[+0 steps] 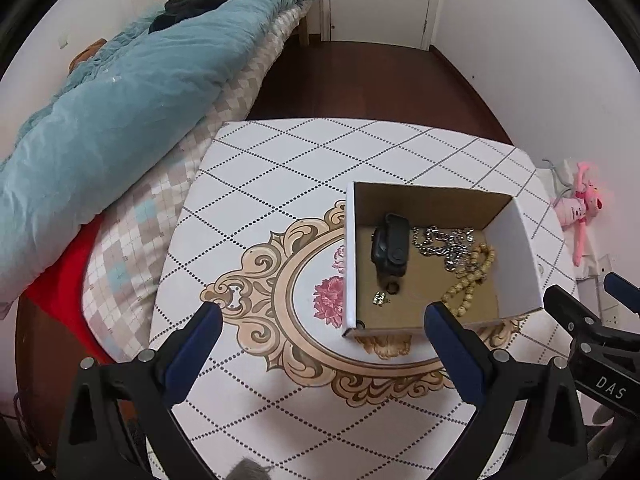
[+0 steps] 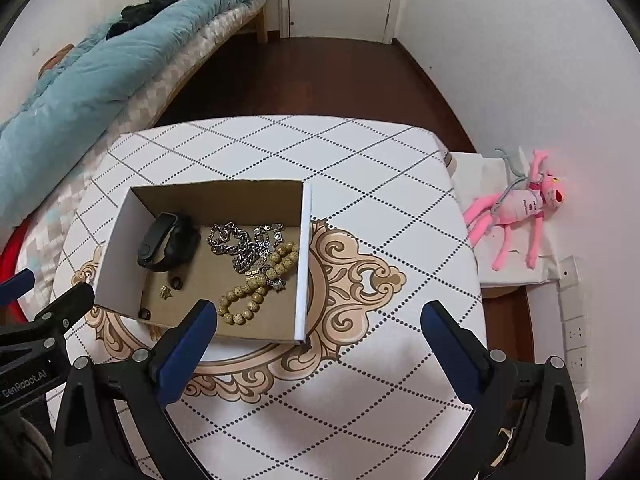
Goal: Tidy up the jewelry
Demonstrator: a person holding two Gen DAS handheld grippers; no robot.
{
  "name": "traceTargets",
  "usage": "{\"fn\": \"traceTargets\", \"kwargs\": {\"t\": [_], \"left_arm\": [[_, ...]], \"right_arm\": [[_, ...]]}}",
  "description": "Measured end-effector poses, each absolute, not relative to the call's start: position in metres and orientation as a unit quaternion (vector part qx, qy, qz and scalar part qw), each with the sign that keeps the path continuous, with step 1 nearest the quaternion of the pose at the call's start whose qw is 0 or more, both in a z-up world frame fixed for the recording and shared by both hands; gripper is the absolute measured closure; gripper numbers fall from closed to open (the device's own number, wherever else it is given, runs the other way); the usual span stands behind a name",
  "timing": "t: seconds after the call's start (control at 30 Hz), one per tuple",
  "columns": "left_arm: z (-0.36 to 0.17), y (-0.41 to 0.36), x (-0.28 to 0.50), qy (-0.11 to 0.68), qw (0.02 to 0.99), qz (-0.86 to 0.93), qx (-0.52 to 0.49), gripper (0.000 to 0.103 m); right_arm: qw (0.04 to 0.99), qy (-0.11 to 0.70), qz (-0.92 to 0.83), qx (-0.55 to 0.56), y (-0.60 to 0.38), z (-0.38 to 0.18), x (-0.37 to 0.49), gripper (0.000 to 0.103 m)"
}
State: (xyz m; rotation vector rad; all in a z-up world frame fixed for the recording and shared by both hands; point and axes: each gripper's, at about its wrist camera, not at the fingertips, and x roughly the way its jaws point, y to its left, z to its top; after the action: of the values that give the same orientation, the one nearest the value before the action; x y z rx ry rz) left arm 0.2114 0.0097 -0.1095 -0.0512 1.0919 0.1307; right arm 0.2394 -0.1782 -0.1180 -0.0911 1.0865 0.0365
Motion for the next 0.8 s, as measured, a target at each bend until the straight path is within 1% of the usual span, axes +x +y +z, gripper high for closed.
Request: {"fn": "traceTargets", "kwargs": {"t": [0.2, 0.53, 0.8], "left_arm": [[-0.074, 0.000, 0.188, 0.493, 0.868, 0.059, -0.024, 0.000], [0.009, -0.015, 0.125, 0.444, 0.894, 0.057, -0.032, 0.000], [0.064, -0.017, 0.078, 0.420, 0.905, 0.058, -0.038, 0.000]], "right_arm": [[0.869, 0.494, 0.013, -0.032, -0.186, -0.089, 0.214, 0.000], [0.904, 0.426, 0.003, -0.021, -0.202, 0.007, 0.143, 0.000], [0.926, 0.378, 0.000, -0.016, -0.209, 0.081, 0.082, 0.000]]}}
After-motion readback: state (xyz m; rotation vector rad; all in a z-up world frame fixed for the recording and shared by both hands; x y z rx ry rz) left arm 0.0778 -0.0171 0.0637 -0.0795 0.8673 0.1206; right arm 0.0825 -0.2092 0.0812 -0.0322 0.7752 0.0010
